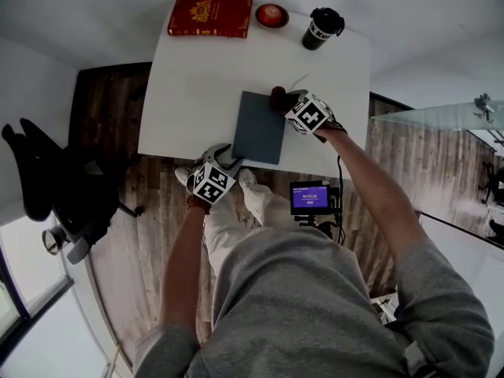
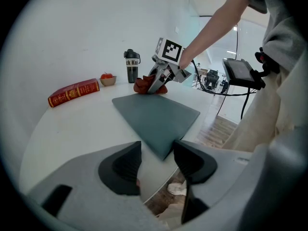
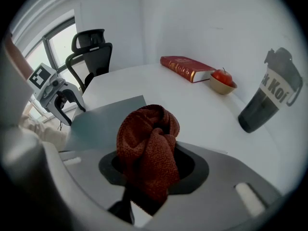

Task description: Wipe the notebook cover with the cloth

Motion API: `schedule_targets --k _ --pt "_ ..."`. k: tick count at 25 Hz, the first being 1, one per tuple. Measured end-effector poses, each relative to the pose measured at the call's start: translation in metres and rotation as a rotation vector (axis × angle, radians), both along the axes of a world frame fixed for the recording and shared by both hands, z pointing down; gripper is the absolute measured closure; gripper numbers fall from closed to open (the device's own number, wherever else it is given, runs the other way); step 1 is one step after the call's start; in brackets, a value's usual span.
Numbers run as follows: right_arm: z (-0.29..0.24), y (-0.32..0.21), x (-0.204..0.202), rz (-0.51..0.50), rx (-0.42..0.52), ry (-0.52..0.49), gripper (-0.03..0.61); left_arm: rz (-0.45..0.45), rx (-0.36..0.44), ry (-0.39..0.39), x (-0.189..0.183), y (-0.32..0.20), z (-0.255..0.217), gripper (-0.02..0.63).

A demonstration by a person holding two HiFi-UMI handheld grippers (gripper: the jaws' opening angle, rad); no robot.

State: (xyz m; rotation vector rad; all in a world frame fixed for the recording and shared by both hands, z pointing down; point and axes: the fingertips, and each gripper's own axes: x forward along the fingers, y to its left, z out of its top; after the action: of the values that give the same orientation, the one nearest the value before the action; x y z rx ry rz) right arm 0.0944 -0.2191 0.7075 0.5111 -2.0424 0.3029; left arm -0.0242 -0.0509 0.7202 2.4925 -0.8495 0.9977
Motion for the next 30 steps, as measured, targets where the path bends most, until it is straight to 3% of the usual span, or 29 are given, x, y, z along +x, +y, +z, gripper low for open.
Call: schedule_targets --k 8,19,30 --pt "-0.001 0.001 -0.001 0.0 -0.001 0.05 0.429 0.0 -0.006 -0.001 0.0 0.0 0.0 0.402" --pt "-0.005 0.01 -0.005 -0.044 0.079 0.087 0.446 -0.001 -0.001 0.002 0.0 0.0 -0.001 0.401" --pt "-0.005 0.027 -0.01 -0.059 0.064 0.077 0.447 -0.001 -0.004 0.001 0.0 0.001 -0.001 0.402"
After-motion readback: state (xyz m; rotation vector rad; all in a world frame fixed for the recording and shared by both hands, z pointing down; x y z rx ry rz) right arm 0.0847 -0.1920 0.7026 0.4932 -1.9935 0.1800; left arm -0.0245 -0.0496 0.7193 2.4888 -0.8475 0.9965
